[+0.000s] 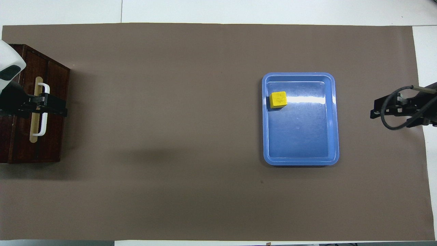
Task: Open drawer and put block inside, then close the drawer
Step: 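Move the right gripper over the yellow block in the blue tray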
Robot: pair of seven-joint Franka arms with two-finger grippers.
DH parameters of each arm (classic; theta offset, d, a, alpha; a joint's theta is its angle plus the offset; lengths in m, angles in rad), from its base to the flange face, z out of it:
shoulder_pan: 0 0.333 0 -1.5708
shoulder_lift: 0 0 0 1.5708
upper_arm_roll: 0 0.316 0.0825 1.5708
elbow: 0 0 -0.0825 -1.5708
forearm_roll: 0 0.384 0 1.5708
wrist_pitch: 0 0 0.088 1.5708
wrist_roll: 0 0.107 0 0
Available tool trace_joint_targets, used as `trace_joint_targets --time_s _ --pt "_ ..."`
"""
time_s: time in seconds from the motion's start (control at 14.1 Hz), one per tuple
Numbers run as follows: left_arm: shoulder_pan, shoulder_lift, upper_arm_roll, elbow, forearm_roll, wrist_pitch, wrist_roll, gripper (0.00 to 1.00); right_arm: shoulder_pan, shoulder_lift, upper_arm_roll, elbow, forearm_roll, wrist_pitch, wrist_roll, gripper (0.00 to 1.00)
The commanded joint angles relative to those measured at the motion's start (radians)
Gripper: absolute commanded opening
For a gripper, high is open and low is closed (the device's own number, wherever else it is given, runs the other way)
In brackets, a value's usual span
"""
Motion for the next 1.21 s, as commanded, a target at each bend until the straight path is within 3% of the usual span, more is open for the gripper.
trace_joint_targets --time_s 0.0,0.21,0.57,0.92,1.14 --pt "0.003 -0.027 0.003 -0.023 -0.012 0.001 0.005 1.00 0.024 0.061 0.004 -0.079 0.138 0.146 0.257 1.00" --pt "0.003 -0.027 0.003 -0.023 -0.011 0.001 0.005 1.00 0.044 0.146 0.004 -0.106 0.296 0.275 0.411 1.00" --pt "0.003 -0.027 0.003 -0.023 -0.012 0.001 0.005 1.00 0.033 0.370 0.002 0.036 0.509 0.280 0.433 1.00" --pt "0.003 -0.027 0.003 -0.023 -0.012 0.001 0.005 1.00 0.041 0.466 0.002 0.135 0.585 0.283 0.435 1.00" --pt "0.003 -0.027 0.003 -0.023 -0.011 0.001 0.005 1.00 0.071 0.495 0.002 0.132 0.585 0.326 0.433 1.00"
